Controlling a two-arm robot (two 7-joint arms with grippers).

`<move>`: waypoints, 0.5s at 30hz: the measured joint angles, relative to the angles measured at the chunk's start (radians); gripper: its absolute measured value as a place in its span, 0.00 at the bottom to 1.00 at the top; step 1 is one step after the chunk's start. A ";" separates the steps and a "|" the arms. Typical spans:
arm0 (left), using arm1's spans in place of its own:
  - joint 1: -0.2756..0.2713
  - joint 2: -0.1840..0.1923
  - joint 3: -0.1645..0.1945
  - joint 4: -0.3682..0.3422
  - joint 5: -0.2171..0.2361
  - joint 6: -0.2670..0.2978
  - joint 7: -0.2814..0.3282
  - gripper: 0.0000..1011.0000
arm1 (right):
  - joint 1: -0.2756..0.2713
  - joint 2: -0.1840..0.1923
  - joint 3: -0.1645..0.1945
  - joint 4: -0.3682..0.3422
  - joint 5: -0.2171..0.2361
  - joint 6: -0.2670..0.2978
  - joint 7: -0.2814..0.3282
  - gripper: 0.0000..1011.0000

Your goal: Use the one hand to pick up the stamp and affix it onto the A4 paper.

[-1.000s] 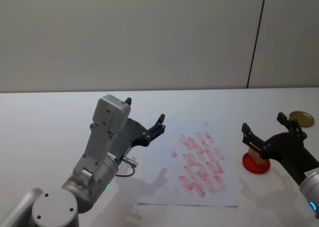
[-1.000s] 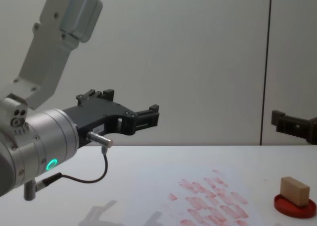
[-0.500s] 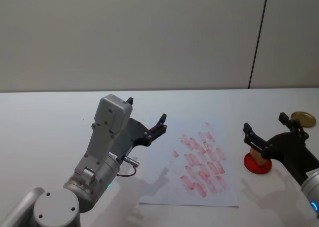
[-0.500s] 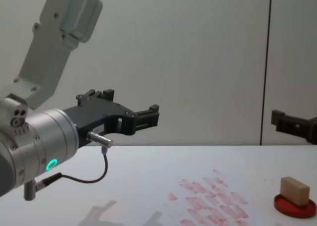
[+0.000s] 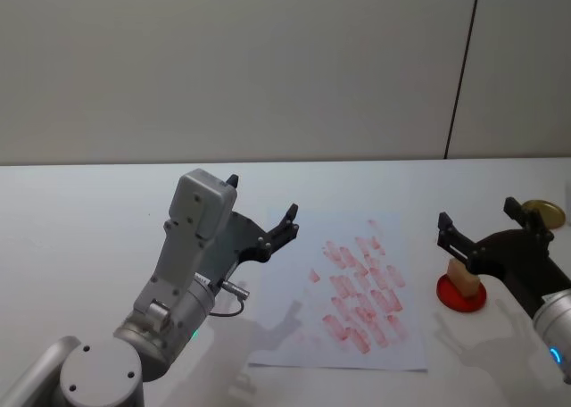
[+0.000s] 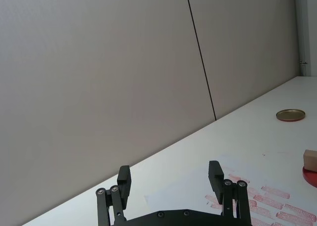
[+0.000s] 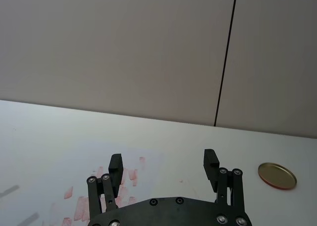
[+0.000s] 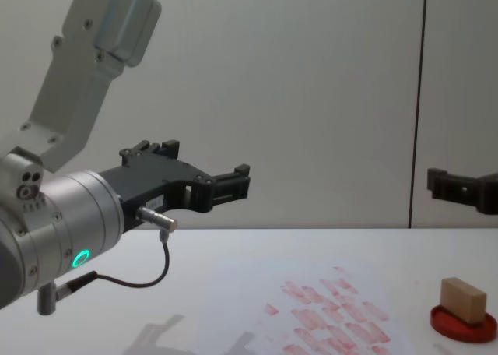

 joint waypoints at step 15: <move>0.000 0.000 0.000 0.000 0.000 0.000 0.000 0.98 | 0.066 -0.039 0.011 0.000 -0.013 0.243 -0.066 0.99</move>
